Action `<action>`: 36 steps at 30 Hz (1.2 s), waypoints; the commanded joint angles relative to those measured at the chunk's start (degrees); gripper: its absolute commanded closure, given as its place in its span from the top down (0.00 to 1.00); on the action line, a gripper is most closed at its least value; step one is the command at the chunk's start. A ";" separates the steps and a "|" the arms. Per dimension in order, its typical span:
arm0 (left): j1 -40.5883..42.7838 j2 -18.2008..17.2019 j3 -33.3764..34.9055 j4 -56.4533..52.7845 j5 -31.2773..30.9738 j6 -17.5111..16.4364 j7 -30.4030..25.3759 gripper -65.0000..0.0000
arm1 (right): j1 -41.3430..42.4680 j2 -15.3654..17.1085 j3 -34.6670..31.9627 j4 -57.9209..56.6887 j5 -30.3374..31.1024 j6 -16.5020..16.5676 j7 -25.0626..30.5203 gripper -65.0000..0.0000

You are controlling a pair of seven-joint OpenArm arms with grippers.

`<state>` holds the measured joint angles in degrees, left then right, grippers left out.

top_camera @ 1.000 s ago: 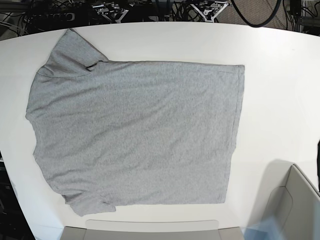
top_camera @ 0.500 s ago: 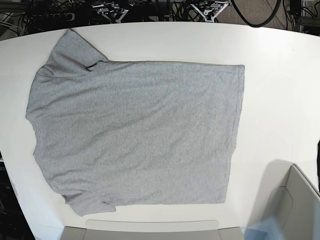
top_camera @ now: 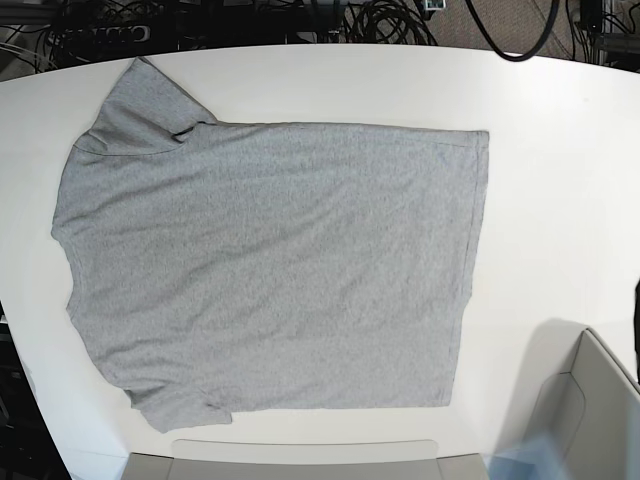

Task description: Fold the T-shirt properly

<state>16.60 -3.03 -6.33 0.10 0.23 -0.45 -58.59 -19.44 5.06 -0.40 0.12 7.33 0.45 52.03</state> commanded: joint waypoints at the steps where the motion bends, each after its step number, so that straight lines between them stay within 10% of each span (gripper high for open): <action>1: 1.64 0.08 0.13 0.03 0.17 0.14 -6.42 0.01 | -1.35 0.08 -0.08 -0.08 -0.08 1.79 5.07 0.00; 4: 3.93 0.35 0.13 0.65 0.17 0.14 -19.17 0.01 | -4.51 0.17 0.45 0.36 0.18 7.60 14.56 0.00; 10: 11.84 0.26 -0.40 14.54 0.17 0.14 -18.20 0.01 | -11.20 0.26 0.54 9.95 2.29 9.18 14.12 0.00; 21: 32.85 0.43 -0.49 64.39 -0.10 0.67 -17.85 0.07 | -40.03 5.01 0.54 73.68 12.32 9.44 4.19 0.15; 26: 35.40 3.33 -0.49 77.31 0.17 0.67 -16.89 0.18 | -49.44 15.64 0.54 97.42 26.91 9.44 -5.92 0.15; 31: 35.40 3.33 0.04 86.71 0.17 0.67 -1.50 0.22 | -51.90 27.69 2.12 103.31 43.17 9.27 -12.95 0.30; 36: 35.05 3.33 0.04 89.00 0.17 0.67 3.60 0.22 | -49.26 31.56 7.13 97.95 52.05 9.35 -18.76 0.42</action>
<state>50.68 0.19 -6.15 88.40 0.51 -0.01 -53.60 -68.18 36.36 6.48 97.47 59.40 9.43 32.27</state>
